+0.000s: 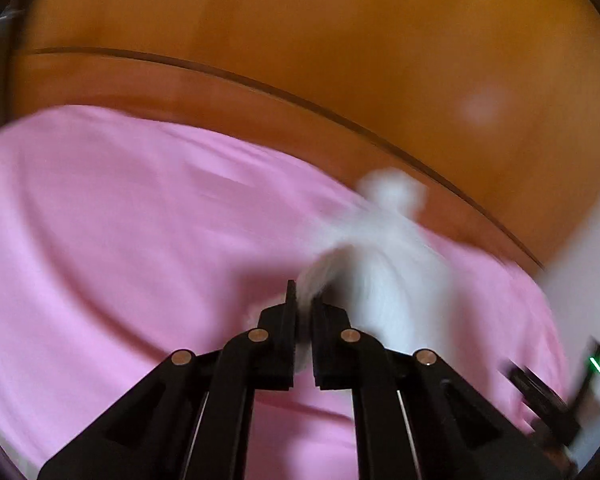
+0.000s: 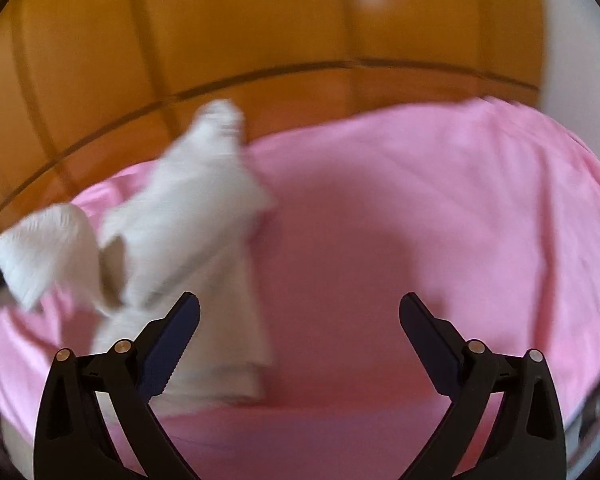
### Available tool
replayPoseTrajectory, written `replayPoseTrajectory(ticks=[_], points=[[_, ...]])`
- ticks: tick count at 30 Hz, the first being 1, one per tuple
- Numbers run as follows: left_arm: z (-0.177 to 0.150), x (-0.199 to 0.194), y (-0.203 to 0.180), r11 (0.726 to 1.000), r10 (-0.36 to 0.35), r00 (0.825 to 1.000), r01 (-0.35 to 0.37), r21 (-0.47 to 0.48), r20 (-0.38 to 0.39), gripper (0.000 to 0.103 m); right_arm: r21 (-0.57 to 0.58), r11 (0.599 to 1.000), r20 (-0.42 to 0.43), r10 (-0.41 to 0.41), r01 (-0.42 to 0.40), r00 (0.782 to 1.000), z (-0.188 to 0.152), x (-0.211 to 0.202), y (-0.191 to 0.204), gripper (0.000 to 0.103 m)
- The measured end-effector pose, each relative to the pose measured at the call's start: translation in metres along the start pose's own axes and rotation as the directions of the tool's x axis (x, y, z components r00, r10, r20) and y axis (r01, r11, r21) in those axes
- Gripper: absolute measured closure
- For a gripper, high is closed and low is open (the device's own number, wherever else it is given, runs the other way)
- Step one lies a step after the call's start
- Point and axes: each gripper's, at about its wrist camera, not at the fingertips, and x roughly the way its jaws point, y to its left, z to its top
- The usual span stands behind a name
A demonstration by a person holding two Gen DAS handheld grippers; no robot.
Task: Fold small clothes
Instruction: 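Grasp the sweater with both grippers and lift it, shaking it open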
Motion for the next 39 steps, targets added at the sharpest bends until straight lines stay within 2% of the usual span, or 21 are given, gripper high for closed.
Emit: replayPoseTrajectory(ticks=[2, 5, 7, 8, 9, 11, 13, 14, 15, 17, 21, 23, 26, 29, 31, 32, 33, 35, 36, 38, 39], points=[[0.022, 0.000, 0.060, 0.984, 0.115, 0.993, -0.114, -0.137, 0.002, 0.098, -0.084, 0.994, -0.008, 0.074, -0.074, 0.997, 0.011, 0.008, 0.028, 0.007], [0.034, 0.000, 0.119, 0.923, 0.308, 0.951, -0.301, -0.241, -0.008, 0.094, -0.256, 0.954, -0.028, 0.156, -0.158, 0.987, 0.024, 0.022, 0.082, 0.007], [0.031, -0.004, 0.137, 0.870, 0.415, 0.909, -0.404, -0.283, -0.021, 0.070, -0.375, 0.913, -0.039, 0.156, -0.159, 0.987, 0.025, 0.034, 0.117, 0.007], [0.025, -0.010, 0.140, 0.868, 0.407, 0.913, -0.387, -0.311, -0.001, 0.052, -0.440, 0.888, -0.039, 0.131, -0.134, 0.991, 0.024, 0.044, 0.136, 0.007], [0.025, -0.012, 0.144, 0.871, 0.395, 0.919, -0.370, -0.323, 0.012, 0.045, -0.503, 0.856, -0.060, 0.106, -0.122, 0.993, 0.021, 0.058, 0.153, 0.008], [0.014, -0.015, 0.140, 0.877, 0.389, 0.921, -0.366, -0.313, 0.012, 0.043, -0.585, 0.807, -0.103, 0.027, -0.083, 0.994, 0.011, 0.085, 0.176, 0.029], [0.001, -0.013, 0.129, 0.901, 0.350, 0.937, -0.336, -0.276, 0.000, 0.043, -0.609, 0.785, -0.192, -0.014, -0.108, 0.981, 0.005, 0.111, 0.183, 0.045], [-0.003, -0.010, 0.122, 0.910, 0.336, 0.942, -0.326, -0.254, -0.006, 0.043, -0.636, 0.768, -0.181, -0.048, -0.080, 0.982, 0.001, 0.117, 0.182, 0.061], [-0.007, -0.007, 0.114, 0.921, 0.318, 0.948, -0.312, -0.232, -0.015, 0.043, -0.640, 0.765, -0.165, -0.049, -0.070, 0.985, 0.003, 0.115, 0.180, 0.073], [-0.018, 0.001, 0.096, 0.953, 0.241, 0.970, -0.244, -0.182, -0.037, 0.043, -0.577, 0.809, -0.165, 0.012, -0.106, 0.986, 0.023, 0.100, 0.164, 0.089], [-0.040, 0.018, 0.058, 0.985, 0.122, 0.987, -0.133, -0.107, -0.103, 0.044, -0.459, 0.889, -0.005, 0.001, -0.004, 1.000, 0.085, 0.061, 0.104, 0.091], [-0.053, 0.029, 0.034, 0.995, 0.050, 0.988, -0.061, -0.075, -0.147, 0.044, -0.362, 0.926, 0.078, -0.081, 0.104, 0.994, 0.122, 0.052, 0.052, 0.091], [-0.065, 0.045, 0.007, 0.999, -0.017, 0.977, 0.008, -0.045, -0.211, 0.044, -0.169, 0.947, 0.115, -0.256, 0.273, 0.960, 0.180, 0.059, -0.036, 0.091], [-0.077, 0.060, -0.017, 0.996, -0.086, 0.957, 0.082, -0.029, -0.276, 0.044, 0.007, 0.900, 0.076, -0.436, 0.436, 0.897, 0.218, 0.076, -0.123, 0.091], [-0.081, 0.068, -0.029, 0.992, -0.124, 0.942, 0.121, -0.030, -0.312, 0.045, 0.074, 0.881, 0.041, -0.470, 0.467, 0.882, 0.228, 0.086, -0.162, 0.076], [-0.084, 0.076, -0.036, 0.990, -0.142, 0.930, 0.139, -0.035, -0.339, 0.048, 0.096, 0.863, 0.050, -0.502, 0.496, 0.863, 0.229, 0.086, -0.177, 0.047], [-0.087, 0.083, -0.041, 0.986, -0.163, 0.920, 0.159, -0.041, -0.357, 0.051, 0.121, 0.861, 0.053, -0.503, 0.494, 0.863, 0.227, 0.084, -0.184, 0.027], [-0.093, 0.097, -0.048, 0.979, -0.203, 0.894, 0.192, -0.067, -0.401, 0.055, 0.161, 0.882, 0.057, -0.456, 0.443, 0.888, 0.213, 0.074, -0.187, 0.026], [-0.096, 0.102, -0.051, 0.976, -0.219, 0.883, 0.201, -0.087, -0.416, 0.056, 0.153, 0.908, 0.043, -0.401, 0.391, 0.915, 0.204, 0.076, -0.177, 0.026], [-0.100, 0.104, -0.056, 0.968, -0.249, 0.872, 0.223, -0.112, -0.422, 0.056, 0.134, 0.973, -0.018, -0.188, 0.189, 0.982, 0.174, 0.073, -0.150, 0.027], [-0.099, 0.107, -0.058, 0.966, -0.259, 0.869, 0.230, -0.118, -0.422, 0.056, 0.130, 0.986, -0.049, -0.098, 0.103, 0.994, 0.160, 0.072, -0.139, 0.027]])
